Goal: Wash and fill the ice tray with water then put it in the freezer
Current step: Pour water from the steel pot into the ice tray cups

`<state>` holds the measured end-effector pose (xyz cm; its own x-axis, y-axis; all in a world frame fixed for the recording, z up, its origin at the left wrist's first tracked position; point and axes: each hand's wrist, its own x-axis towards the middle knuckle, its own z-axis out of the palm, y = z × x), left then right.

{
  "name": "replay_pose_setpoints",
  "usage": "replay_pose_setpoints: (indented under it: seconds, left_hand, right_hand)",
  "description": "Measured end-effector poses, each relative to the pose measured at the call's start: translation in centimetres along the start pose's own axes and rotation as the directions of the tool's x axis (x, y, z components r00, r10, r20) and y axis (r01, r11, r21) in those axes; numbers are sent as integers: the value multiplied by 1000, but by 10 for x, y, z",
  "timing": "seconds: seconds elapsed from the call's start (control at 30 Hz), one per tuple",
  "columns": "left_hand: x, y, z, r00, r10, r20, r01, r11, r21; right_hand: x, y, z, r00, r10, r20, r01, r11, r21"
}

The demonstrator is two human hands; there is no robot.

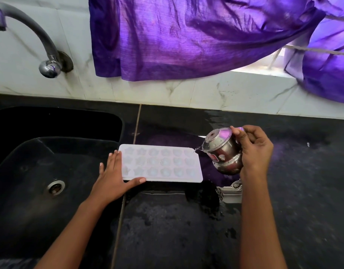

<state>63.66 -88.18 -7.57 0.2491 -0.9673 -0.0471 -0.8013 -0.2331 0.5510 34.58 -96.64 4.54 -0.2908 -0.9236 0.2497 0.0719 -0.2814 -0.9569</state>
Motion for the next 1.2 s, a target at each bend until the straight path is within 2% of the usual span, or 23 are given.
replay_pose_setpoints:
  seconds: [0.23,0.37,0.5,0.87,1.2]
  left_hand:
    - [0,1,0,1000,1,2,-1,1000,1]
    - [-1,1,0,1000,-1,0,1,1000,-7]
    - [-2,1,0,1000,-3,-1,3,1000,-2]
    - [-3,3,-1,1000,1,-10,-1,1000,-10]
    - [-3,3,-1,1000,4,-11,-4,1000,-5]
  right_hand:
    - [-1,4,0,995,100,-20,-94,978,185]
    - [-2,5,8,994,107,18,-108,974,200]
    - [-5,7,15,993,116,30,-119,982,149]
    - [-11,7,27,995,39,97,-36,999,-36]
    - [-10,1,30,996,-2,86,7,999,-54]
